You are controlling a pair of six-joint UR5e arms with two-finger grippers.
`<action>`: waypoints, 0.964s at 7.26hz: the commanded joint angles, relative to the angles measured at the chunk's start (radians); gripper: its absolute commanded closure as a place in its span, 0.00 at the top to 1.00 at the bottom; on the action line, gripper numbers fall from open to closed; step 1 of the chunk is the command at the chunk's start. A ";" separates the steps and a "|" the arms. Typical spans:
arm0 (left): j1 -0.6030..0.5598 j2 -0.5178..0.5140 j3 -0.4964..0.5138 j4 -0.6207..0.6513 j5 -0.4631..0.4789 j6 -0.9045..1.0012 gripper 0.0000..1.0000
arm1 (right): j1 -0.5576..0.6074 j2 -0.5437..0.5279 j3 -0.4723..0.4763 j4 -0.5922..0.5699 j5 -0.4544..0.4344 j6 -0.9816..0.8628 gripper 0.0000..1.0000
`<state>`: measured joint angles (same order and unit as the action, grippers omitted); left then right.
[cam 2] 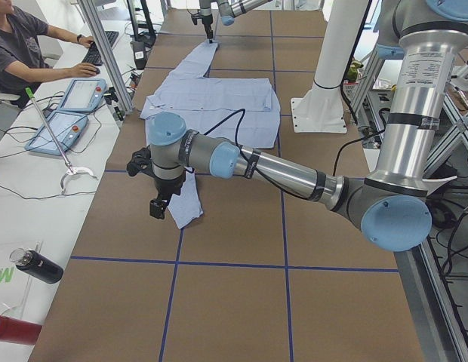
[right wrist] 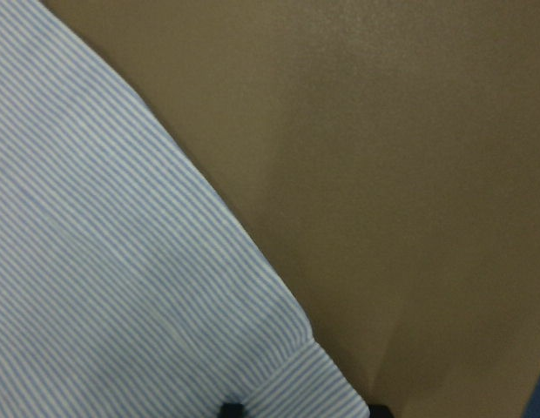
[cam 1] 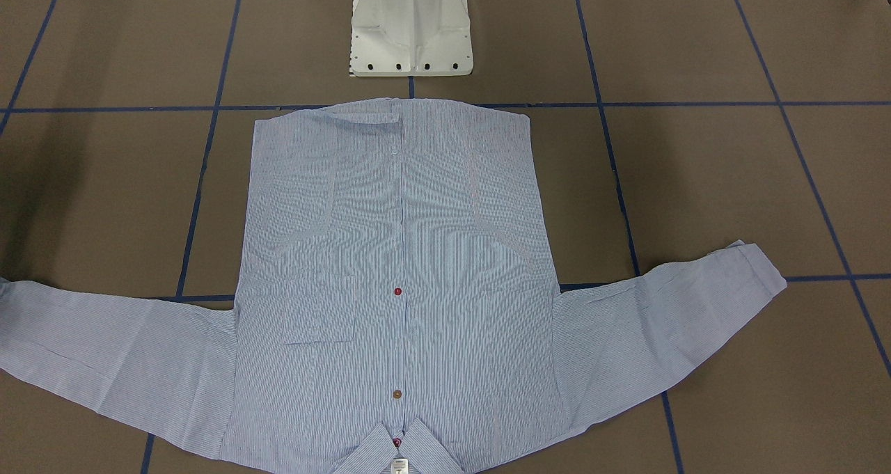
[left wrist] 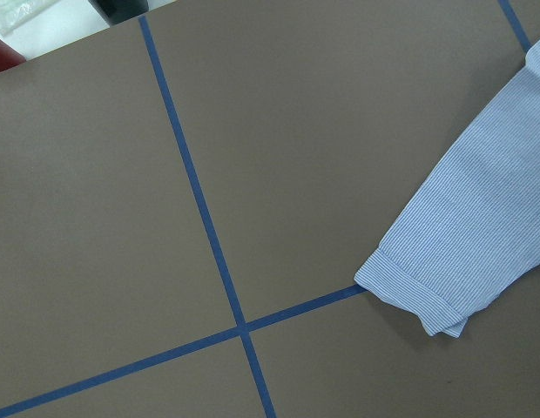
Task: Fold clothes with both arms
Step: 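Lower the right gripper onto the sleeve cuff nearest it and grasp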
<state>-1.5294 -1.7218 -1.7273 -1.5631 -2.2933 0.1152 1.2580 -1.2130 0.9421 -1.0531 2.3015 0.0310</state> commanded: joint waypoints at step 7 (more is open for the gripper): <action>-0.002 -0.012 0.002 0.002 0.003 0.000 1.00 | 0.070 0.060 0.107 -0.112 0.134 0.012 0.00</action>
<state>-1.5307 -1.7300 -1.7271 -1.5622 -2.2908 0.1151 1.3083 -1.1504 1.0013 -1.1350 2.3684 0.0415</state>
